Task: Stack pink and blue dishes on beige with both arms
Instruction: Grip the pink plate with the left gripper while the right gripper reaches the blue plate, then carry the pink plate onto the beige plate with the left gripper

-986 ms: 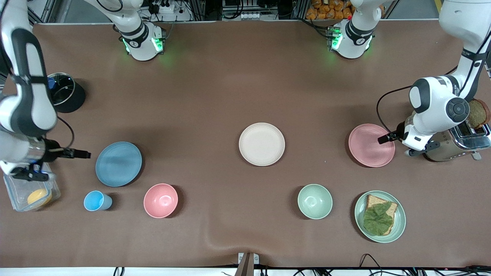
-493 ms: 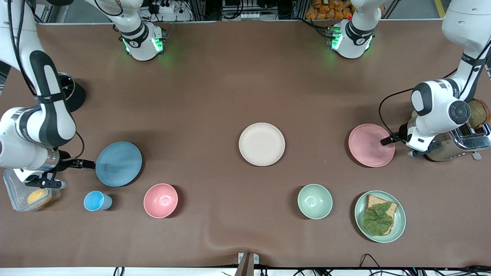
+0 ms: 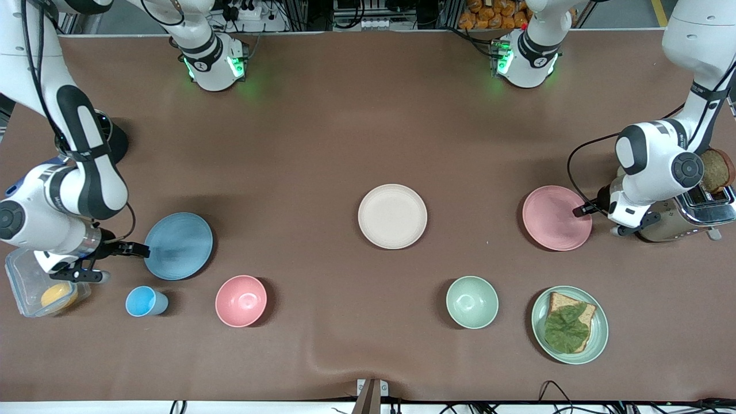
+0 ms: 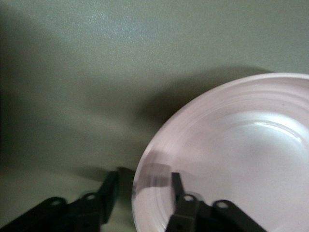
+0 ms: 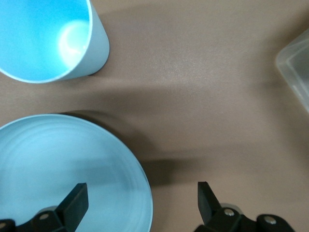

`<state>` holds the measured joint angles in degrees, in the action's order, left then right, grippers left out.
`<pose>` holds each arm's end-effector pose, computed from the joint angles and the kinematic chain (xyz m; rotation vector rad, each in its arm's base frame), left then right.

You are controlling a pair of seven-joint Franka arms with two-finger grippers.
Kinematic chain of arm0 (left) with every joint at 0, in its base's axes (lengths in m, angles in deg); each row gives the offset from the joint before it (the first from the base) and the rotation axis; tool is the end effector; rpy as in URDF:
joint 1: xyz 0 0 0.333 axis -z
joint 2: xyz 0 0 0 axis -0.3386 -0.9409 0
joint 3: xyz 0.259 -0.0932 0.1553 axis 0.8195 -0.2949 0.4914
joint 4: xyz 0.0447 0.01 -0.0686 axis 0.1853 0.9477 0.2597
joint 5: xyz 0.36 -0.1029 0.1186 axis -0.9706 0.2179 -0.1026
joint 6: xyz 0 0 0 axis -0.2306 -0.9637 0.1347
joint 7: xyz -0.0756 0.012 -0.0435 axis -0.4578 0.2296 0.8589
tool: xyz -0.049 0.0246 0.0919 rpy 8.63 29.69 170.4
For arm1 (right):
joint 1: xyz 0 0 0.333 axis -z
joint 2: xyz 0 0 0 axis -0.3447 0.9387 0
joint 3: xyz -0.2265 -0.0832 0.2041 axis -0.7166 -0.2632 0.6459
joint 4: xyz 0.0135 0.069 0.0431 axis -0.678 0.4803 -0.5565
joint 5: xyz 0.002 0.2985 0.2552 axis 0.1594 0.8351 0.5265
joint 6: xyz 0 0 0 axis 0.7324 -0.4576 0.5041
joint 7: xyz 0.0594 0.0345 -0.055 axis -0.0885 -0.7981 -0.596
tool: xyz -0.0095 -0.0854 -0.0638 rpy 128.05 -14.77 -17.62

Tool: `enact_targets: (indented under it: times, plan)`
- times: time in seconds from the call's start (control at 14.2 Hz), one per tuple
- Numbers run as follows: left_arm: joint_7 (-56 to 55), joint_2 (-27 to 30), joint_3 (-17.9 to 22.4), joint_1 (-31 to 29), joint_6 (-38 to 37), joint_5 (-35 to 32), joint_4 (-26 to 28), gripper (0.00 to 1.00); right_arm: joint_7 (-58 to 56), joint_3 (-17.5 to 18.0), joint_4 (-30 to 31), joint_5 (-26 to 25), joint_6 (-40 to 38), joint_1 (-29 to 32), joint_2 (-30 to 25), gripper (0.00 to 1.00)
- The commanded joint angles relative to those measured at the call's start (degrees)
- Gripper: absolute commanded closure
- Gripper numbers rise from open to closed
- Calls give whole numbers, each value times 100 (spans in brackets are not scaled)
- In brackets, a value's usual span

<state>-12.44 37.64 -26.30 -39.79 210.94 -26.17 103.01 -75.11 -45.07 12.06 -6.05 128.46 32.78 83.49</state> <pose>0.5290 0.1002 0.1863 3.0532 0.5875 -0.1411 0.6463 -0.1263 0.2262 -3.1388 0.1263 0.0246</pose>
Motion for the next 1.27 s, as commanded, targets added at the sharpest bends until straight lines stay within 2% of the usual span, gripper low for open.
enact_targets:
  times: [0.0,0.14,0.42,0.7,0.77,0.85,0.92,0.99,1.06,1.2]
  plan:
    - [82,16,-54,-65,38,-9,-102,100,-50,99,348,-138,616,153,38,0]
    - [204,234,-150,-161,3,35,-85,100,-59,99,402,-138,749,153,82,0]
    - [416,788,-1054,-426,-655,560,-347,100,-138,99,411,-138,864,224,231,0]
    - [363,728,-2126,-391,-1394,966,-1138,100,-129,117,498,-111,855,241,258,0]
    - [381,676,-2285,-312,-1404,966,-1183,100,-129,117,568,-85,855,233,258,19]
    - [328,545,-2495,-224,-1404,966,-1227,100,-129,126,613,-67,855,233,249,46]
    - [284,448,-2602,-58,-1395,966,-1297,100,-129,126,622,-67,855,233,249,66]
    - [258,290,-2612,178,-1378,966,-1385,100,-146,126,622,-67,847,233,249,79]
    - [214,175,-2612,442,-1369,975,-1438,100,-190,126,631,-67,846,233,240,87]
    - [-57,-71,-2612,768,-1150,975,-1430,100,-234,143,666,-67,829,233,197,93]
